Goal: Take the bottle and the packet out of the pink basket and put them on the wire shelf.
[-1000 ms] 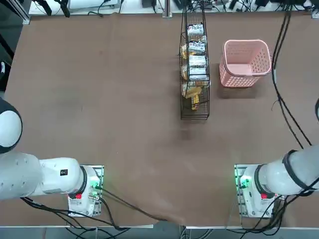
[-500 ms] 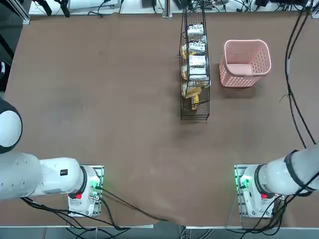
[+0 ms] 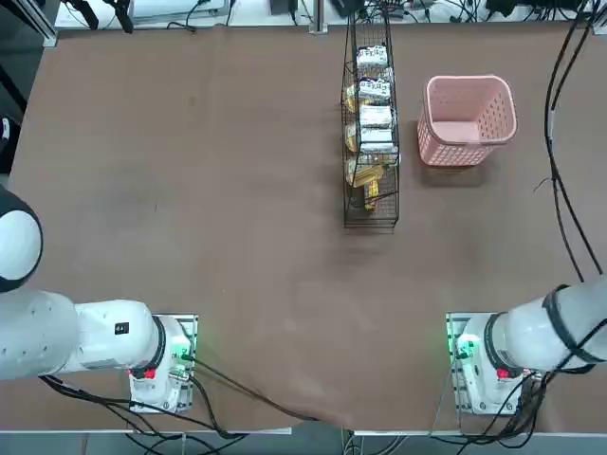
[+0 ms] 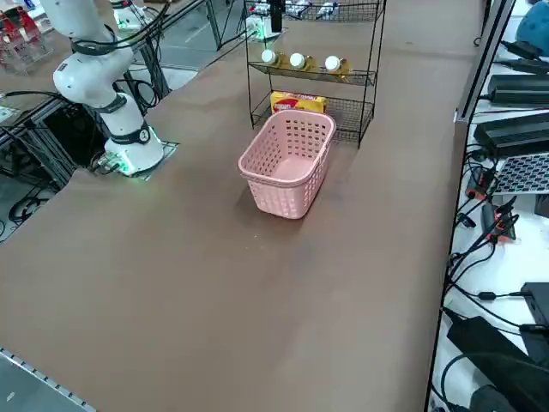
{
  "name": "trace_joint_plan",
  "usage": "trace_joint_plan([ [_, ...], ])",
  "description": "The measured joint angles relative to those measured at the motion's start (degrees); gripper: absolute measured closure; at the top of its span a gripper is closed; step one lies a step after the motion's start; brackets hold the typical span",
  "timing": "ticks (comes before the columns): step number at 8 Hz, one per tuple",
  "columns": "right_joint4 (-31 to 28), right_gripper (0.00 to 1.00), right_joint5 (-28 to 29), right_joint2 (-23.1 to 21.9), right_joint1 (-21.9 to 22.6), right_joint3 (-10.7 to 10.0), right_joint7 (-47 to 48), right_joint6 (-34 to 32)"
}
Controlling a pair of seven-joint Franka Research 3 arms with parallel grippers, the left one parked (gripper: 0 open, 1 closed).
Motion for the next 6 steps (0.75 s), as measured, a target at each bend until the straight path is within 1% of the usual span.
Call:
trace_joint_plan([
  [1, -0.8, 0.00, -0.2, -0.4, 0.0, 0.0, 5.7, 0.3],
  [3, -2.2, 0.00, -0.3, -0.8, 0.1, -0.2, 10.1, 1.7],
  [6, -2.9, 0.00, -0.4, -0.9, 0.0, -2.9, 10.3, 3.3],
])
